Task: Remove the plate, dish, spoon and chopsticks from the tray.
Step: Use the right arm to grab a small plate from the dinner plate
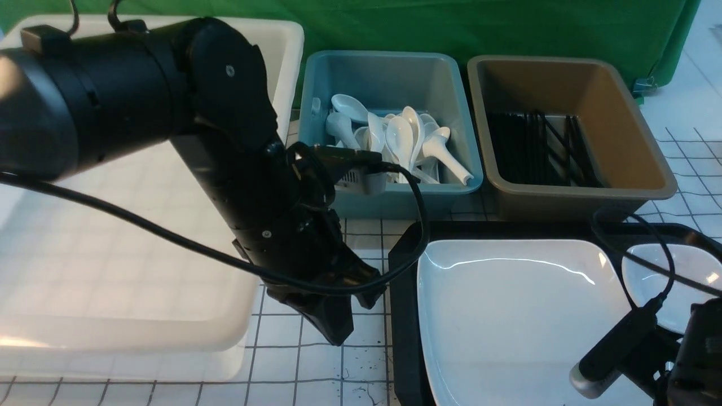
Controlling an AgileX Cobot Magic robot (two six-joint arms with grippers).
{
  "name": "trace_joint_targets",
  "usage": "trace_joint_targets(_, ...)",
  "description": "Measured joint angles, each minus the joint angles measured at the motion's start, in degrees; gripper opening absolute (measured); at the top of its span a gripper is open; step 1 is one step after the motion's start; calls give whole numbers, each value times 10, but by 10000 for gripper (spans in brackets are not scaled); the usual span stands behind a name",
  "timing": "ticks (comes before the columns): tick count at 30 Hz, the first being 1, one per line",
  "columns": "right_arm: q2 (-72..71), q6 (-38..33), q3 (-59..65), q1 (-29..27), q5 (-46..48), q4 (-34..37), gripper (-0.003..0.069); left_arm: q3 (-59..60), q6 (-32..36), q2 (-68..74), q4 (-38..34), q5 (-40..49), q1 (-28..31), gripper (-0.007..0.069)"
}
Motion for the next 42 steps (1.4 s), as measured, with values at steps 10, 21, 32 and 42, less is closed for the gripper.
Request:
trace_joint_targets(10,56,114,13,0,11,-84,324,1,9,0,0,-1,0,-1)
trace_joint_targets(21,33,89,-37,1,118,-33,86,1,10,0,0,-31,0,-1)
trace_joint_targets(32,-135,-10,-113,1,172,122,86,1,10,0,0,-145,2,-1)
trace_joint_targets(42,-327,-82,-256,1,139,258,86,-53,-13,-49,-11,-163,96,-1)
